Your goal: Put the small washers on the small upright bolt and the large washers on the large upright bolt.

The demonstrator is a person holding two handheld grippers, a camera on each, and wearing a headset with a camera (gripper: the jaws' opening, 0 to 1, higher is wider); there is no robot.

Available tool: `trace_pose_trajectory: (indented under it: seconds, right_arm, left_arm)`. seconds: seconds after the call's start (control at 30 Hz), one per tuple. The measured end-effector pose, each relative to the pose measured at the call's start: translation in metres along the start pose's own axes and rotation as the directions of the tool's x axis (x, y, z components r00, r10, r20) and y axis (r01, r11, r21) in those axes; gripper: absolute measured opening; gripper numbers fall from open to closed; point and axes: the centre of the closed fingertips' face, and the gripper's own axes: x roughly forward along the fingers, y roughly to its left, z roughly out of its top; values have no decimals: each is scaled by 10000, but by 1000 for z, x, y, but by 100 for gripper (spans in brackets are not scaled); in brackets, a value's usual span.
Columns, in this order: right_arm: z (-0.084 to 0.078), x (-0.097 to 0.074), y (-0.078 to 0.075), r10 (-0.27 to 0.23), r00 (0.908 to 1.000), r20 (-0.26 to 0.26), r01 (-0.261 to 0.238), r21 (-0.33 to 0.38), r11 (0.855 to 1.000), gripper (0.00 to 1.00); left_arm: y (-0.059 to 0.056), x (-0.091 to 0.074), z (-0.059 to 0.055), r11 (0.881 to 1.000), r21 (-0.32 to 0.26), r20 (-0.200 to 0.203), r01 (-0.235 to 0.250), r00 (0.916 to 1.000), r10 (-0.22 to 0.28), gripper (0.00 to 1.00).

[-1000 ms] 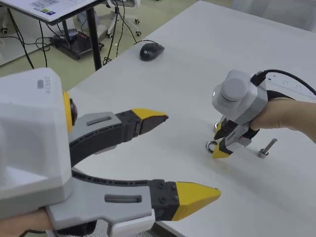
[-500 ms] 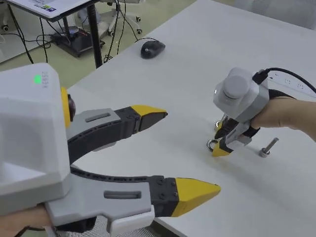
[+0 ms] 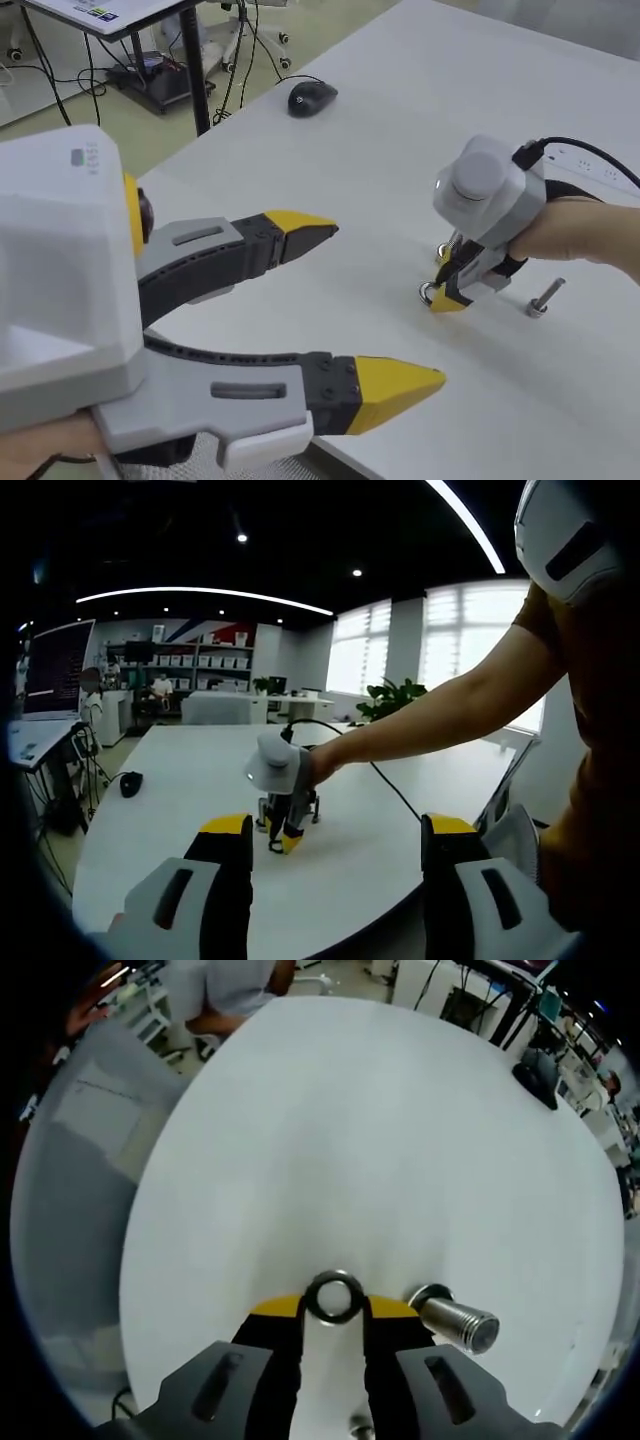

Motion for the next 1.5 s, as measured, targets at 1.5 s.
trace_pose_trajectory:
  seconds: [1.5]
  right_arm:
    - [8,-81,-48,-1438,9896,-46,1435,-381,9889,22]
  left_arm:
    - [-8,6,8,9992,176,3,346,9994,-346,68]
